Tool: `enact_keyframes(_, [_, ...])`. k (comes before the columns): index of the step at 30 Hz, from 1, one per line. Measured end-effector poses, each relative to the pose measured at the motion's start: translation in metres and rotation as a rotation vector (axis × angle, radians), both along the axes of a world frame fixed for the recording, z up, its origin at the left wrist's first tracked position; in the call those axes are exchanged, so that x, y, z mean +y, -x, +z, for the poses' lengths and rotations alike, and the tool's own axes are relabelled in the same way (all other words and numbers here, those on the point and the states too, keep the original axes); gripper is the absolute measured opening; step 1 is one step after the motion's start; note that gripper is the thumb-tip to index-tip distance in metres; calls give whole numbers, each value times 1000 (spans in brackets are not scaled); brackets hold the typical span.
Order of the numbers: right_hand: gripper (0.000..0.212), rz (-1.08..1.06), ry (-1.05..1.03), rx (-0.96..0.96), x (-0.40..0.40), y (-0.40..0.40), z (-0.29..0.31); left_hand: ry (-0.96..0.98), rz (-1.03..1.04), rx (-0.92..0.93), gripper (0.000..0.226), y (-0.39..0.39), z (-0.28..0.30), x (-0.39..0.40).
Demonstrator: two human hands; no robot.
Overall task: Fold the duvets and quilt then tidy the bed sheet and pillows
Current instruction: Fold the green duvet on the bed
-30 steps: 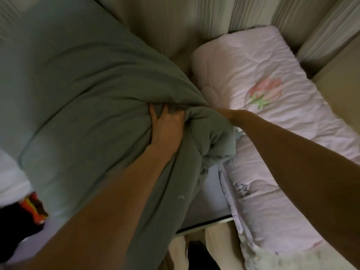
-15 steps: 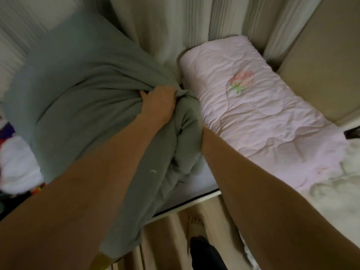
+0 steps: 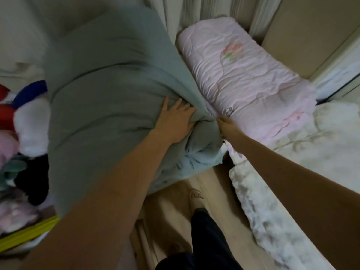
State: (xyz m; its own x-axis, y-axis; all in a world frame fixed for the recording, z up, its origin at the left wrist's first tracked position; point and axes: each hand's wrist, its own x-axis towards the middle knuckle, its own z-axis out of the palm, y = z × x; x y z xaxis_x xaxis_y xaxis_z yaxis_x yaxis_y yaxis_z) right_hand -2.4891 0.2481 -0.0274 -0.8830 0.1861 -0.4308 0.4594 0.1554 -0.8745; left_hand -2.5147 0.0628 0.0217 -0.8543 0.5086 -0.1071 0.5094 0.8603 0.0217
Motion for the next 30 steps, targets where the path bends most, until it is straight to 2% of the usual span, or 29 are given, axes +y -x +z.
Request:
enact_keyframes(1, [14, 4, 87, 64, -5, -15, 15, -23, 12, 42, 52, -10, -1, -2])
enact_keyframes(2, [22, 102, 166, 107, -7, -29, 21, -60, 23, 69, 54, -19, 3, -5])
enact_keyframes(3, [40, 218, 237, 119, -9, -43, 28, -107, 30, 100, 58, -23, 9, -9])
enact_keyframes(4, [68, 325, 181, 137, -10, -53, 29, -135, 22, 114, 68, -28, 16, -14])
enact_keyframes(5, [95, 402, 39, 164, -13, -60, 29, -139, 7, 112, 82, -36, 20, -19])
enact_keyframes(6, [115, 425, -110, 223, -14, -61, 21, -98, -7, 103, 95, -45, 21, -24])
enact_keyframes(7, [122, 392, -243, 280, -20, -62, 16, -24, -20, 105, 101, -56, 20, -27])
enact_keyframes(8, [118, 346, -348, 332, -26, -59, 14, 65, -15, 117, 102, -65, 15, -29])
enact_keyframes(10, [88, 313, -614, 451, -34, -48, 22, 117, 63, 165, 103, -72, 11, -23])
enact_keyframes(11, [77, 354, -795, 571, -31, -37, 31, 80, 121, 186, 102, -71, 14, -19])
enact_keyframes(14, [72, 410, -1179, 897, 4, -15, 51, -107, 173, 374, 81, -65, 18, -10])
enact_keyframes(15, [69, 452, -1277, 886, 16, -18, 45, -83, 153, 436, 74, -69, 10, -8])
enact_keyframes(17, [67, 646, -1374, 534, 25, -37, 17, 94, 57, 388, 70, -83, -15, -3])
enact_keyframes(18, [71, 700, -1327, 337, 27, -47, -2, 146, 37, 330, 73, -92, -31, 0])
enact_keyframes(20, [89, 654, -1255, 262, 26, -61, -26, 140, 83, 320, 79, -111, -52, 8])
enact_keyframes(21, [96, 597, -1248, 362, 21, -65, -27, 75, 102, 350, 79, -117, -55, 9])
enact_keyframes(23, [94, 553, -1259, 741, 7, -83, -18, -119, 180, 431, 71, -146, -62, 8])
enact_keyframes(25, [83, 660, -1216, 1163, -15, -104, -9, -290, 283, 479, 61, -190, -71, -4])
enact_keyframes(26, [78, 738, -1216, 1300, -26, -108, -3, -356, 356, 484, 57, -207, -75, -8])
enact_keyframes(28, [77, 898, -1299, 1419, -59, -117, 6, -510, 659, 455, 46, -245, -88, -27])
enact_keyframes(30, [68, 1045, -1402, 1443, -91, -121, 3, -797, 1101, 312, 25, -270, -95, -50])
